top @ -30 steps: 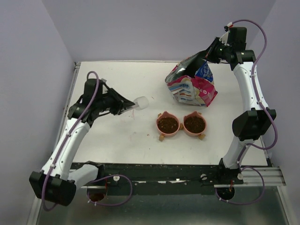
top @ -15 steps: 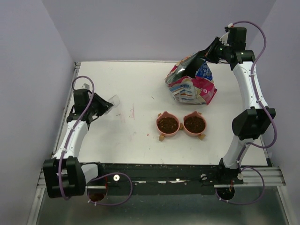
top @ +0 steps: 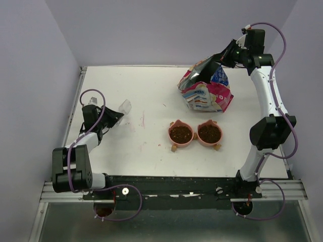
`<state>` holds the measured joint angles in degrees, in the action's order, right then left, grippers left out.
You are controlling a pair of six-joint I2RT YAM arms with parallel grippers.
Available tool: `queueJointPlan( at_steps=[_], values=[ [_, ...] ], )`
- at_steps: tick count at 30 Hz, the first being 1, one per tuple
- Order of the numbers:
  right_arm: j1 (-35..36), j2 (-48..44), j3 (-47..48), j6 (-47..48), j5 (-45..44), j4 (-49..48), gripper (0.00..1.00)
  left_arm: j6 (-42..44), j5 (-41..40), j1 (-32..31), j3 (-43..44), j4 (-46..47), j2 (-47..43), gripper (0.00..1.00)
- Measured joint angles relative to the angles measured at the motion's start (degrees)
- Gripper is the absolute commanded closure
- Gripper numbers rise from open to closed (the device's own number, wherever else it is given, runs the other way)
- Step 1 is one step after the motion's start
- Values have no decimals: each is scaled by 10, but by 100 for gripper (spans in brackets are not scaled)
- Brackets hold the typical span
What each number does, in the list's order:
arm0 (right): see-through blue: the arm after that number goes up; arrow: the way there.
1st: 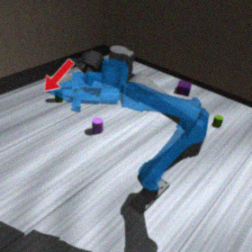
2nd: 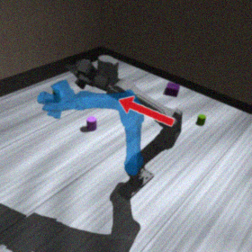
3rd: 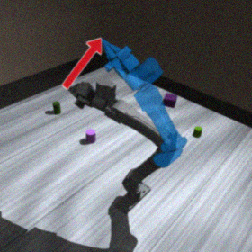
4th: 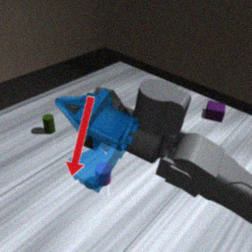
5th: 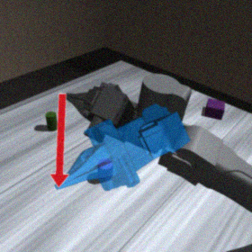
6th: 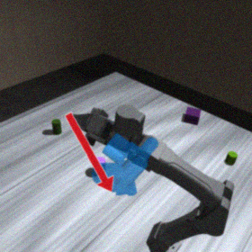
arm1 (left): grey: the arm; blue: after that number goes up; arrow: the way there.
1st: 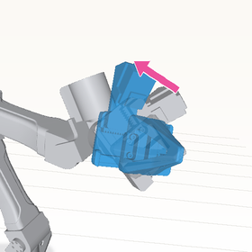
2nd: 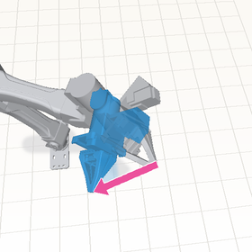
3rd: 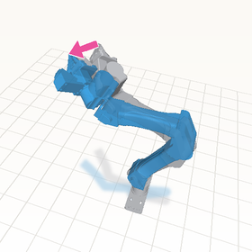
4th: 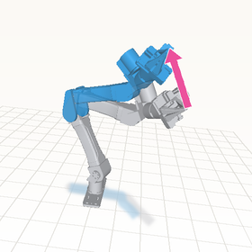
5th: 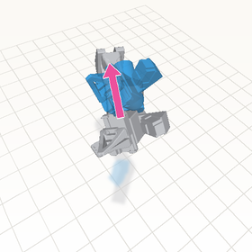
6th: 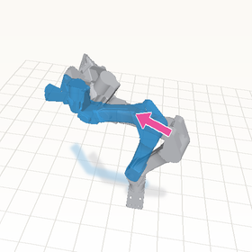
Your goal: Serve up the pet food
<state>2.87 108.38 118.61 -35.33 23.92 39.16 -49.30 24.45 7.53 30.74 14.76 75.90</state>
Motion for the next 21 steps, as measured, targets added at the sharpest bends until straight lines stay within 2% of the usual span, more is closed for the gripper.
queueJointPlan(
  at_steps=[2,3,8,14,15,21],
  values=[
    [0,1,0,0,0,-1,100,-14,13,4,-10,43,22,100],
    [0,1,0,0,0,-1,100,-19,19,7,-12,57,31,96],
    [0,4,0,0,2,-6,99,-30,37,14,-14,90,53,55],
    [0,13,14,3,2,-5,100,-31,39,15,-18,45,53,33],
    [0,15,17,3,2,-4,100,-28,39,15,-18,34,53,26],
    [0,19,23,4,2,-1,100,1,37,15,1,-55,24,22]
  ],
)
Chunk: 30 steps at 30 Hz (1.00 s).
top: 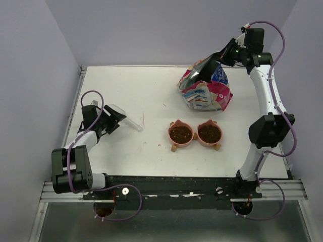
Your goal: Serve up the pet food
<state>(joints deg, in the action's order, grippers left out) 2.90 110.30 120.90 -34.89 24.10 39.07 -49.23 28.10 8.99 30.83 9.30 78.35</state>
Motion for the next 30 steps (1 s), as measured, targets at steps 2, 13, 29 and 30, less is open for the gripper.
queueJointPlan(
  at_steps=[2,13,29,30],
  values=[
    [0,0,0,0,0,0,100,11,-7,0,20,-40,-16,25],
    [0,2,7,8,4,9,100,34,-44,-113,327,-250,-13,22],
    [0,3,9,8,9,10,100,117,-47,-405,802,-323,292,17],
    [0,3,9,8,9,10,100,124,-56,-412,813,-330,312,17]
  ],
)
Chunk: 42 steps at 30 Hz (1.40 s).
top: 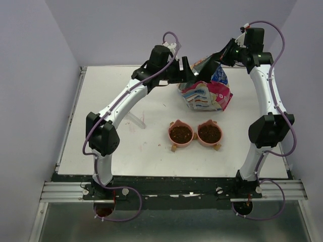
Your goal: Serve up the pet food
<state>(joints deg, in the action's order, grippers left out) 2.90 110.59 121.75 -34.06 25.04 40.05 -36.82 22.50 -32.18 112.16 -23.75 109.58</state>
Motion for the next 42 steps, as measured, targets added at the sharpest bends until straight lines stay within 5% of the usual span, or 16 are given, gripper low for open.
queueJointPlan(
  at_steps=[6,16,20,24,30,36,42],
  values=[
    [0,-2,0,0,1,5,100,27,-43,-16,-3,-24,35,25],
    [0,-7,-3,7,3,9,100,43,-126,-17,-48,40,-4,20],
    [0,-7,-5,7,4,9,100,39,-130,-17,4,43,27,28],
    [0,-9,-6,6,4,9,100,25,-124,-17,97,43,98,45],
    [2,-9,-5,7,5,11,100,4,-124,-17,86,32,131,45],
    [13,-9,-2,12,3,20,100,-10,-113,-20,79,33,134,60],
    [45,2,21,19,-9,28,100,-8,-104,-18,129,7,157,98]
  ],
)
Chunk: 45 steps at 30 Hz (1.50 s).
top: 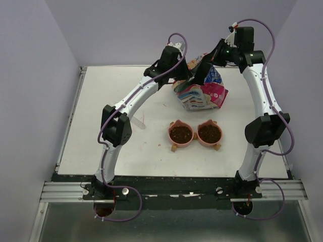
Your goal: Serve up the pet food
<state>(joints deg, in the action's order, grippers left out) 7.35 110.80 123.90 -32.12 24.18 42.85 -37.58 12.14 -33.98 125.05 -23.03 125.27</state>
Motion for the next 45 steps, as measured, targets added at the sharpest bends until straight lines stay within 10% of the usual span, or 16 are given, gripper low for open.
queueJointPlan(
  at_steps=[14,19,36,45],
  values=[
    [88,43,40,-32,5,-17,99,-38,-226,33,-98,-161,-160,100],
    [127,50,50,-40,23,-28,78,-80,-270,41,-127,-252,-227,100],
    [169,-19,9,133,-68,53,25,-200,-238,108,-83,-355,-219,100],
    [266,-108,-98,167,-179,29,30,-236,-231,111,-46,-395,-199,100]
  ],
)
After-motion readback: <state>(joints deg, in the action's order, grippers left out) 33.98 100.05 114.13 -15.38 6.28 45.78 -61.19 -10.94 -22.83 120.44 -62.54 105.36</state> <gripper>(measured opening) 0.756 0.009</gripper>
